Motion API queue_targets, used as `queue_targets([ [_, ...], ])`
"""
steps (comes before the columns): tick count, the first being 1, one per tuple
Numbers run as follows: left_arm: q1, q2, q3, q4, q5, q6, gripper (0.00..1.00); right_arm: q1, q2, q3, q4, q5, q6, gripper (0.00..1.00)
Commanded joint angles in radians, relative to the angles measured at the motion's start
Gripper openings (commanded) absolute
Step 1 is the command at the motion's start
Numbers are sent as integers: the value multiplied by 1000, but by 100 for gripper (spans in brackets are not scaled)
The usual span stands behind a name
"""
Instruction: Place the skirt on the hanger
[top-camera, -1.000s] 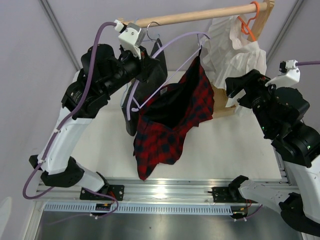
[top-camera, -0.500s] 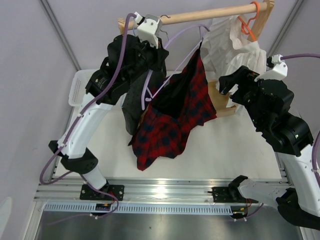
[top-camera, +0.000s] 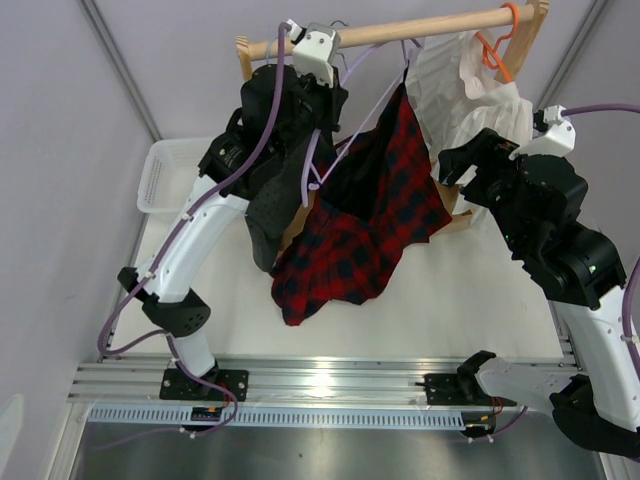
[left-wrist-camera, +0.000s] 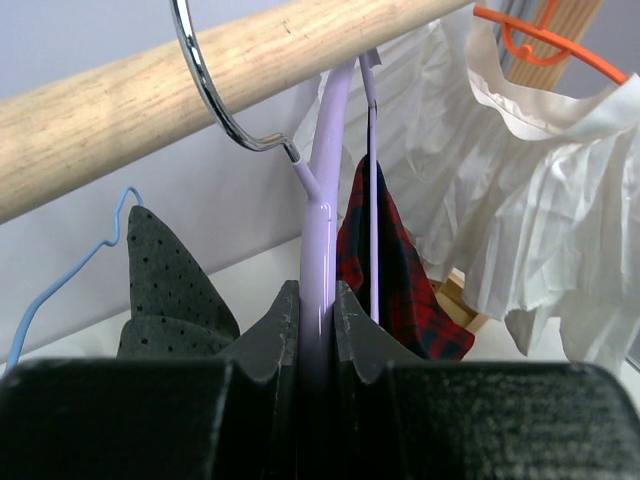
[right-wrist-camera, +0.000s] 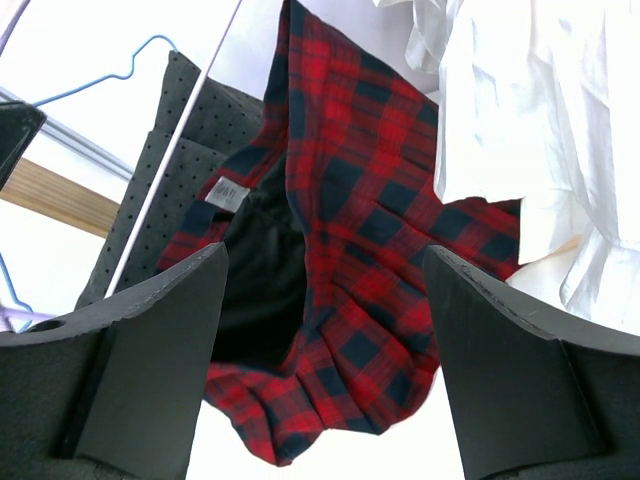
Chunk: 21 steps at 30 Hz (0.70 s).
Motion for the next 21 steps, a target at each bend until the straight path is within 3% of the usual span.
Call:
queue_targets([
  [1, 2, -1, 63, 241, -58, 21, 0, -7, -3, 23, 3, -9, 3, 84],
  [13, 8, 69, 72, 295, -100, 40, 0, -16, -23, -19, 15, -24, 8, 83],
  [21, 28, 108, 39, 270, -34, 32, 0, -23, -45, -87, 32, -37, 17, 84],
])
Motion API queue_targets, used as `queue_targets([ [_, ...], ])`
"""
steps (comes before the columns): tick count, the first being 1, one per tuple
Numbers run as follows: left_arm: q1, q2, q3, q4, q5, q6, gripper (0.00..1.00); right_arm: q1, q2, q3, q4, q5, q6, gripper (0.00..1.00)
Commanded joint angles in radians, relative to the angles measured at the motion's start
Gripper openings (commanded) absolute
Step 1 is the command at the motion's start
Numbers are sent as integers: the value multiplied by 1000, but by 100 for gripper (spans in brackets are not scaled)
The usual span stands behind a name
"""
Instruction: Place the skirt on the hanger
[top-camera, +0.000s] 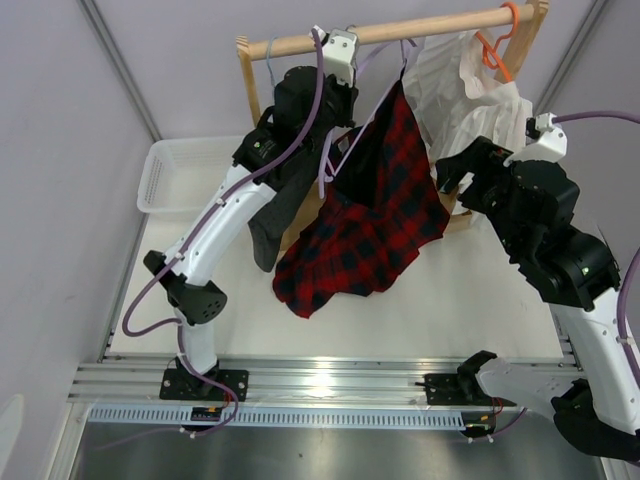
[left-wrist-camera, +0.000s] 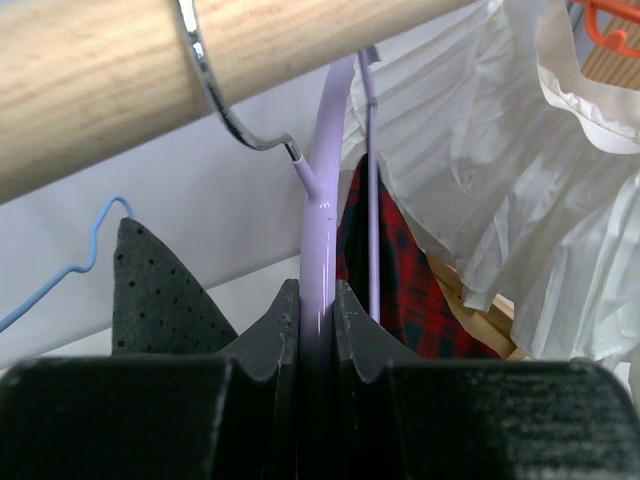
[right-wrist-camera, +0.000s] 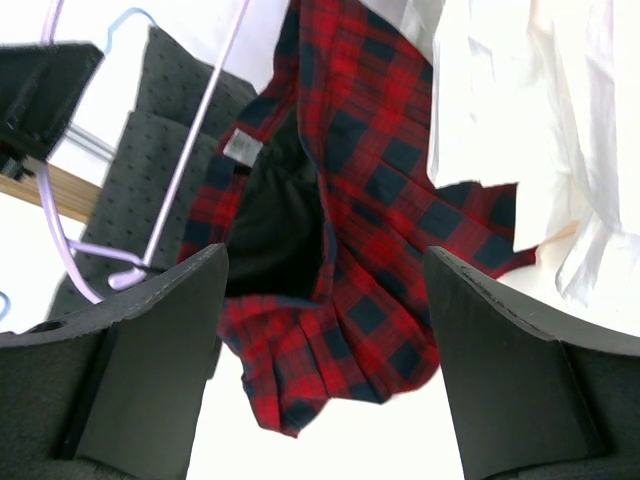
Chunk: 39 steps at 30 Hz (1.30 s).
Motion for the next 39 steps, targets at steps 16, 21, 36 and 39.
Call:
queue_targets([
  [16, 16, -307, -342, 341, 287, 53, 58, -55, -66, -157, 96, -77, 6, 93],
  [21, 16, -401, -372, 292, 366, 53, 62, -75, -57, -183, 101, -130, -3, 97],
  [36, 16, -1242, -1254, 160, -139, -148, 69, -90, -148, -451, 113, -213, -36, 99],
  [39, 16, -1310, -1343, 126, -164, -177, 69, -90, -158, -488, 114, -219, -31, 99],
])
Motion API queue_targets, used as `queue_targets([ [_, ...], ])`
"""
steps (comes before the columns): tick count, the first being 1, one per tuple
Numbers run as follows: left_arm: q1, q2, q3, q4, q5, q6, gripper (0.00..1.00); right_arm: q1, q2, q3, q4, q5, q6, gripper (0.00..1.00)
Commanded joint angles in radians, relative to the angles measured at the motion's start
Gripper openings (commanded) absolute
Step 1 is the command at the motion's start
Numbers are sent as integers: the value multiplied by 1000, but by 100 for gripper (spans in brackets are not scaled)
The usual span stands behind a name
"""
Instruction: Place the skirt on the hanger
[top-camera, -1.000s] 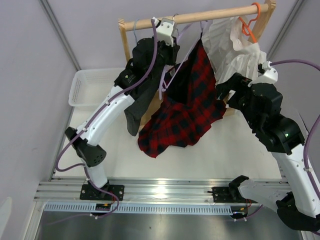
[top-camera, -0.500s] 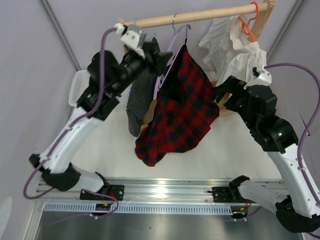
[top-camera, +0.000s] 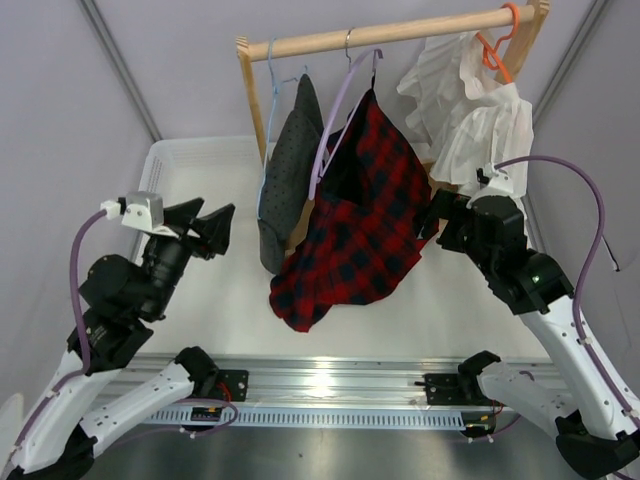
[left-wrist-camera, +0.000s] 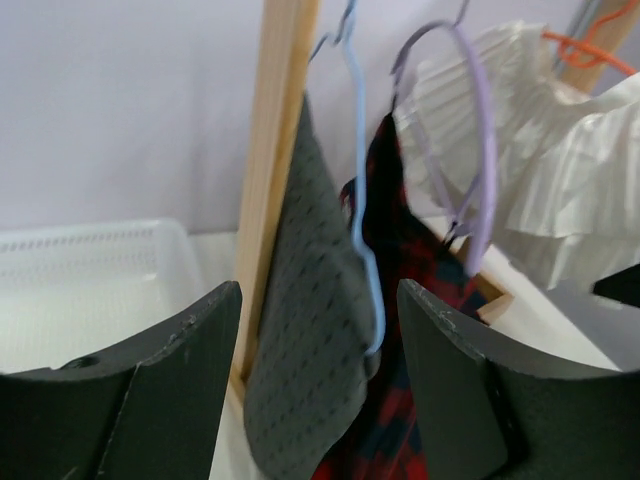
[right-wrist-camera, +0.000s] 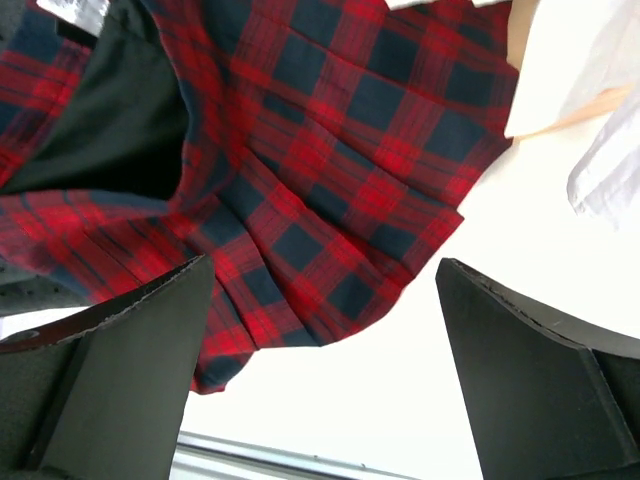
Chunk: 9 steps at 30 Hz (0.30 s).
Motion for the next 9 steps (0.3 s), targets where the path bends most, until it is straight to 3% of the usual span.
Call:
queue_targets([
  [1, 2, -37, -97, -84, -93, -86, 69, -5, -30, -25, 39, -9, -18, 99],
  [9, 0, -57, -175, -115, -75, -137, 70, -5, -44, -42, 65, -5, -12, 99],
])
